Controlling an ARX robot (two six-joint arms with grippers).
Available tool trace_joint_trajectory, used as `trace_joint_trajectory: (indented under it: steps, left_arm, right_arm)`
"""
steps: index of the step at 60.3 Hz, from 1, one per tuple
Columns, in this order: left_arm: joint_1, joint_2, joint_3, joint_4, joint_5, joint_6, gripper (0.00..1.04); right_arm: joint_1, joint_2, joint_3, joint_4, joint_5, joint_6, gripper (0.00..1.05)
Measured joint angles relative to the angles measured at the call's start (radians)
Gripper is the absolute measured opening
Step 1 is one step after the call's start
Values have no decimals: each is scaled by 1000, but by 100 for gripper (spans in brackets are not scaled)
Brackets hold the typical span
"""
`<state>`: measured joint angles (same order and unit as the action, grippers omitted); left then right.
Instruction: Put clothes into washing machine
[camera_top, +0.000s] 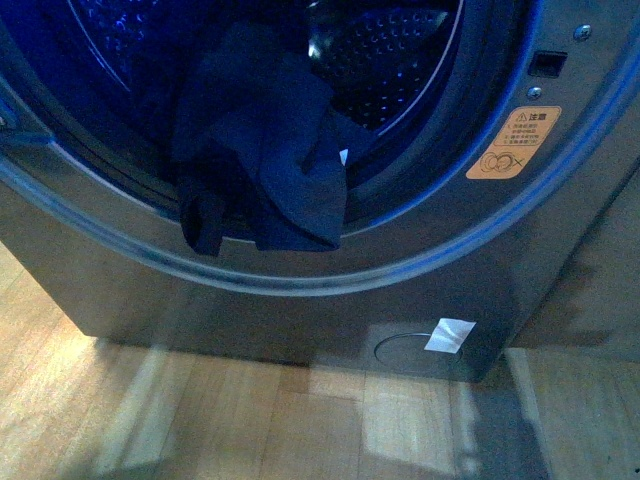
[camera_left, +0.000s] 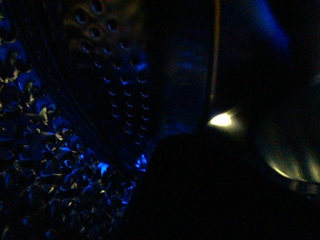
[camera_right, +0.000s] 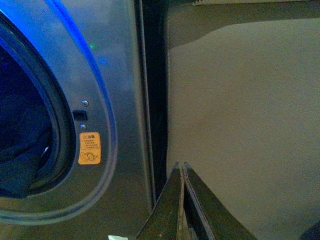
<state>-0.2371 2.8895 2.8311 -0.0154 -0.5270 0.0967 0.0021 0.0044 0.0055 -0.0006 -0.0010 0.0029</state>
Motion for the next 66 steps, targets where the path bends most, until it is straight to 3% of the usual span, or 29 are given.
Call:
trace_joint_trajectory:
  steps: [16,25,44,59,66]
  left_arm:
    - [2,-1,51,-36,-18,8,7]
    - [11,-105,-227,13,-14,-5,8]
    - [21,-314,-789,92,211,-80,59]
    - [-4,-448,-1092,200,313,-84,98]
    - [-12,-515,-1218,269,343,-95,98]
  right_arm:
    - [0,0,0,0,0,0,2]
    - [0,0,0,0,0,0,2]
    - [0,0,0,0,0,0,2]
    - [0,0,0,0,0,0,2]
    - [0,0,0,0,0,0,2]
